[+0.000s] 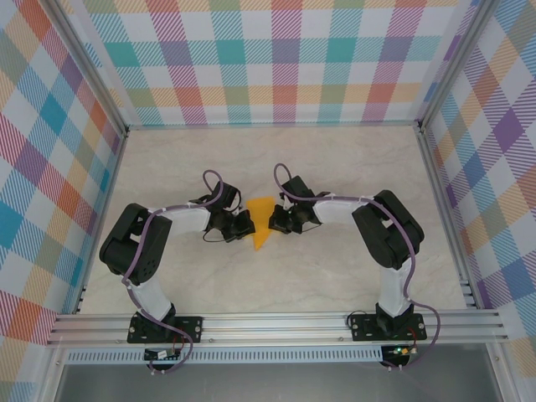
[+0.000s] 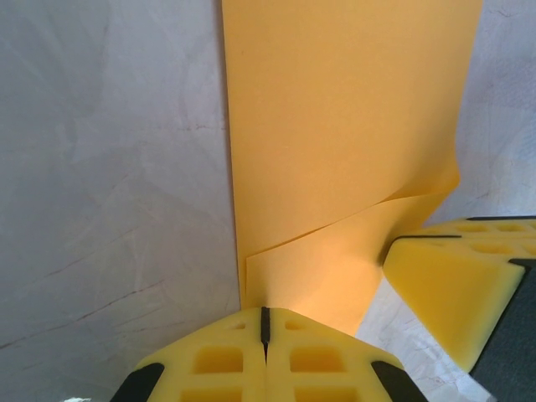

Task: Fold a paper plane with a square sheet of paper (pick it up from the middle)
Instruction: Third fold the triangle at the center of the table.

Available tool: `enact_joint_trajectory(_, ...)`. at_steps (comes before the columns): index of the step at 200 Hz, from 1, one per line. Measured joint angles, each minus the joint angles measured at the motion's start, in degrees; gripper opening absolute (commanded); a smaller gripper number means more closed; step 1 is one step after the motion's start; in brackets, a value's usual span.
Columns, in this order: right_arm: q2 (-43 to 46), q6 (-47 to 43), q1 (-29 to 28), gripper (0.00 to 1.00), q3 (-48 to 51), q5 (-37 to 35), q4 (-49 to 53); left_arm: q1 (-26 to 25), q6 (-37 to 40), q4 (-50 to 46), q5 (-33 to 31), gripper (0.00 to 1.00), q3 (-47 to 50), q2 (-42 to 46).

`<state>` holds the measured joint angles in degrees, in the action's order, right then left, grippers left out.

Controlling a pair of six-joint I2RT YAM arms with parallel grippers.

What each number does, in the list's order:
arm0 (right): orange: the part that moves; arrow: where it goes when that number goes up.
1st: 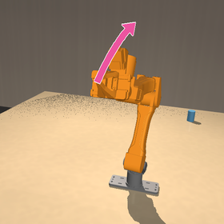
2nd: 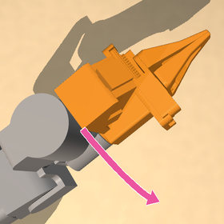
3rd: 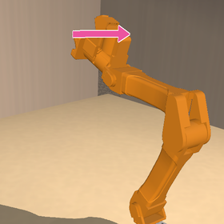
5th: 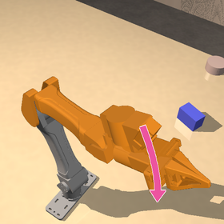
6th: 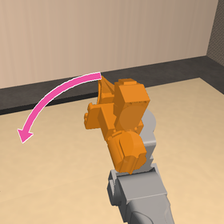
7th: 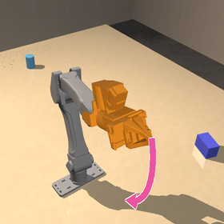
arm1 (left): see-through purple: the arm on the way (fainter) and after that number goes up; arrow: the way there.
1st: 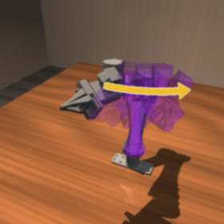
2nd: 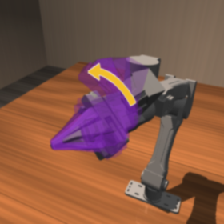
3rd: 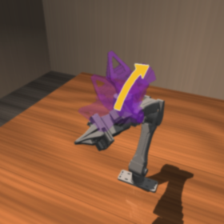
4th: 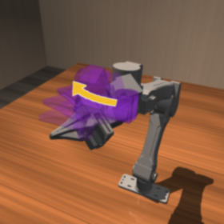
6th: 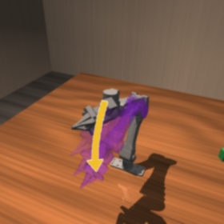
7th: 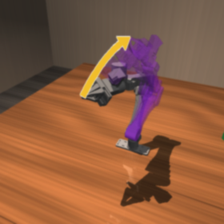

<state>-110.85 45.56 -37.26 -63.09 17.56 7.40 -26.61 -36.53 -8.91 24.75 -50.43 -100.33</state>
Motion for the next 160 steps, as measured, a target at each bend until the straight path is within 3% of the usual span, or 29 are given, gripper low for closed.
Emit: enact_joint_trajectory(160, -1.9, -1.0, 4.2, 0.06, -1.9, 1.5, -0.6, 0.0, 0.2, 0.0, 0.0, 0.01, 0.0, 0.0)
